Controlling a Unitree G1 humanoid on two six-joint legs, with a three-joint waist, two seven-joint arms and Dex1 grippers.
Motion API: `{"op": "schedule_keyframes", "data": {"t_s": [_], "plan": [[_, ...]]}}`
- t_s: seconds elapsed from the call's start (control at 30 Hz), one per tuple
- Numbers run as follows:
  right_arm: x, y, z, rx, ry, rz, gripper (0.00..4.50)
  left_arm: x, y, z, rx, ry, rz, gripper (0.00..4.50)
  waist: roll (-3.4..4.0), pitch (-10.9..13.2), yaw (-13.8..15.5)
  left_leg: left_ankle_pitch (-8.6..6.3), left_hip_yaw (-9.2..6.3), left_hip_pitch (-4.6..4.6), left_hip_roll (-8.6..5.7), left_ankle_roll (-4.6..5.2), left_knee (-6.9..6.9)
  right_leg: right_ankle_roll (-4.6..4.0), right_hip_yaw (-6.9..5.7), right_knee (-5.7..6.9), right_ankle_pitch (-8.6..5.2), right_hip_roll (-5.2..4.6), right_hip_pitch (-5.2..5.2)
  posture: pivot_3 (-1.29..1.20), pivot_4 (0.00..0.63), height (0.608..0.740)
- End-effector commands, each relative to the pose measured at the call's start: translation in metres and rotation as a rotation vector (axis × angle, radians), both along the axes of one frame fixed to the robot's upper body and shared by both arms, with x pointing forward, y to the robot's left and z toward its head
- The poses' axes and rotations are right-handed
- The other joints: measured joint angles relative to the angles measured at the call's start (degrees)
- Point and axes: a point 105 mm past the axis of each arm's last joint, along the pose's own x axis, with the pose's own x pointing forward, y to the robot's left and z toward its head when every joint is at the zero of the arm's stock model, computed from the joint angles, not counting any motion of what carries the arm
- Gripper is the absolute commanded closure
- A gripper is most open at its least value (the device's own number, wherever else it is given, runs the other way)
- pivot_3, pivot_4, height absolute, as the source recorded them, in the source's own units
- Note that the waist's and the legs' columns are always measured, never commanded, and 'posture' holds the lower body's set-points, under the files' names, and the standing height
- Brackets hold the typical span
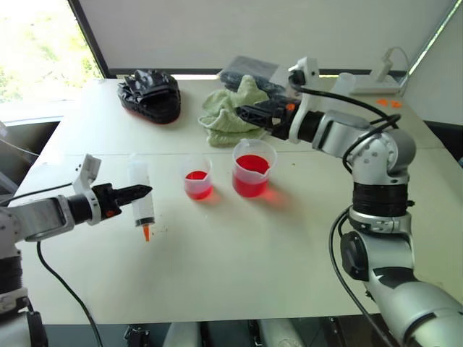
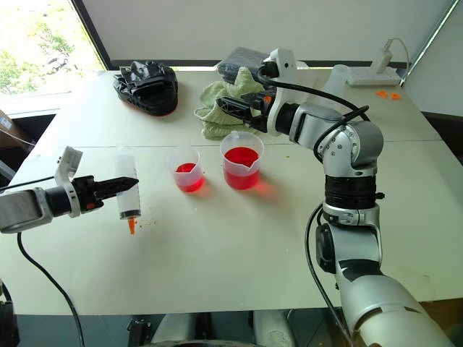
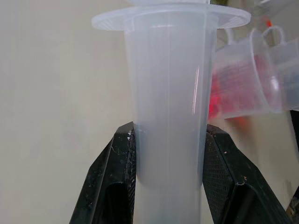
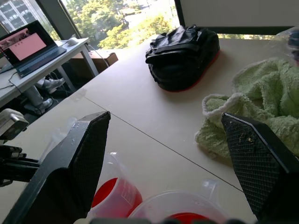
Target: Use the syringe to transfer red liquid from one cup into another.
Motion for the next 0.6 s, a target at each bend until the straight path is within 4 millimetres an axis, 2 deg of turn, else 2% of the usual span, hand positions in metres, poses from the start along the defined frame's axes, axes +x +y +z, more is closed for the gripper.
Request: {"op": "schedule_keyframes", "data": {"t_s": [0.03, 0.2, 0.37, 0.4, 0.43, 0.53, 0.57, 0.6], "plan": [[-0.009, -0.003, 0.017, 0.018, -0.066, -0.001, 0.58, 0.009, 0.003, -0.003, 0.018, -0.008, 0.024, 3.14, 0.0, 0.0, 0.0, 0.0, 0.0, 0.0, 0.0, 0.0, 0.0, 0.0, 0.0, 0.0, 0.0, 0.0, -0.01, 0.0, 0.15, 0.74], [-0.012, -0.006, 0.017, 0.014, -0.062, -0.012, 0.58, 0.017, 0.001, -0.008, -0.007, -0.003, 0.027, 3.14, 0.0, 0.0, 0.1, 0.0, 0.01, 0.0, 0.0, -0.01, 0.01, 0.0, 0.0, 0.01, 0.0, -0.01, 0.0, 0.0, 0.15, 0.74], [-0.013, -0.007, 0.016, 0.012, -0.059, -0.018, 0.58, 0.015, -0.001, -0.014, -0.016, 0.023, 0.013, 3.14, 0.0, 0.0, 0.1, 0.0, 0.01, 0.0, -0.01, -0.01, 0.01, 0.0, 0.01, 0.01, 0.0, -0.02, 0.0, 0.0, 0.15, 0.74], [-0.013, -0.007, 0.016, 0.012, -0.058, -0.018, 0.51, 0.015, -0.001, -0.014, -0.016, 0.026, 0.009, 2.14, 0.0, 0.0, 0.1, 0.0, 0.0, 0.0, -0.01, -0.01, 0.01, 0.0, 0.01, 0.01, 0.0, -0.01, 0.0, 0.0, 0.15, 0.74], [-0.012, -0.007, 0.016, 0.011, -0.058, -0.019, 0.51, 0.016, -0.002, -0.015, -0.017, 0.028, 0.008, 1.82, 0.0, 0.0, 0.1, 0.0, 0.01, 0.0, -0.01, -0.01, 0.01, 0.0, 0.01, 0.01, 0.0, -0.02, 0.0, 0.0, 0.15, 0.74], [-0.012, -0.006, 0.016, 0.006, -0.059, -0.019, 0.51, 0.017, -0.001, -0.013, -0.022, 0.027, 0.005, 0.34, 0.0, 0.0, 0.1, 0.0, 0.01, 0.0, -0.01, -0.01, 0.01, 0.0, 0.01, 0.01, 0.0, -0.01, 0.0, 0.0, 0.15, 0.74], [-0.012, -0.006, 0.015, 0.004, -0.06, -0.018, 0.51, 0.017, -0.001, -0.012, -0.021, 0.026, 0.004, 0.07, 0.0, 0.0, 0.1, 0.01, 0.0, 0.0, -0.01, -0.01, 0.01, 0.0, 0.01, 0.01, 0.0, -0.02, 0.0, 0.0, 0.15, 0.74], [-0.012, -0.006, 0.016, 0.002, -0.061, -0.017, 0.51, 0.017, -0.002, -0.01, -0.016, 0.014, -0.009, 0.07, 0.0, 0.0, 0.0, 0.01, 0.01, 0.0, -0.01, -0.02, 0.01, 0.0, 0.01, 0.02, 0.0, -0.01, 0.0, 0.0, 0.15, 0.74]]}}
